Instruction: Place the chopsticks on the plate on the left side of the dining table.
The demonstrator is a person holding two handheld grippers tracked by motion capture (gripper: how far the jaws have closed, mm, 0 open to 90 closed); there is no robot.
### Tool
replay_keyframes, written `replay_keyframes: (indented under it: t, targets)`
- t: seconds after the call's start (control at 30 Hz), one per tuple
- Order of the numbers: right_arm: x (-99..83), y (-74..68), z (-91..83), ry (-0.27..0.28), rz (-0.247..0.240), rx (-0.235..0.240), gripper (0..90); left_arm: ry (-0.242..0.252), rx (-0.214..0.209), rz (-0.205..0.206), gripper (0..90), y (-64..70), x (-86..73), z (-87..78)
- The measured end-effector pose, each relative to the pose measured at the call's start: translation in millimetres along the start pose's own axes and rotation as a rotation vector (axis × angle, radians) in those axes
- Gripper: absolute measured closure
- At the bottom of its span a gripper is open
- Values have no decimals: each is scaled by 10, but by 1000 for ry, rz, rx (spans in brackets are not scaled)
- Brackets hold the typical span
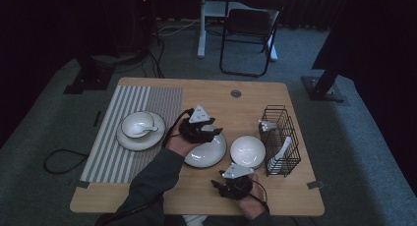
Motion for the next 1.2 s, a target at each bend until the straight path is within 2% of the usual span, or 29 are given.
replay_keyframes:
  t: [0.37, 0.83, 1.2]
  targets:
    - [-14, -16, 10, -7, -17, -6, 517, 14, -11, 17, 523, 61, 145, 41]
    - [-34, -33, 18, -7, -6, -3, 516, 22, -30, 42, 523, 173, 292, 122]
    - [-37, -23, 13, -4, -3, -3, 516, 27, -60, 45, 523, 269, 414, 194]
Point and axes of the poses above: each handheld gripper's, and its own axes: z roughly forward along the jaws, x roughly out of its top, y roughly to its right, the point moved 10 cm from there along z, roughly forward along the jaws, and after that the axes turned 14 degrees about x, right-handed, at the moved point
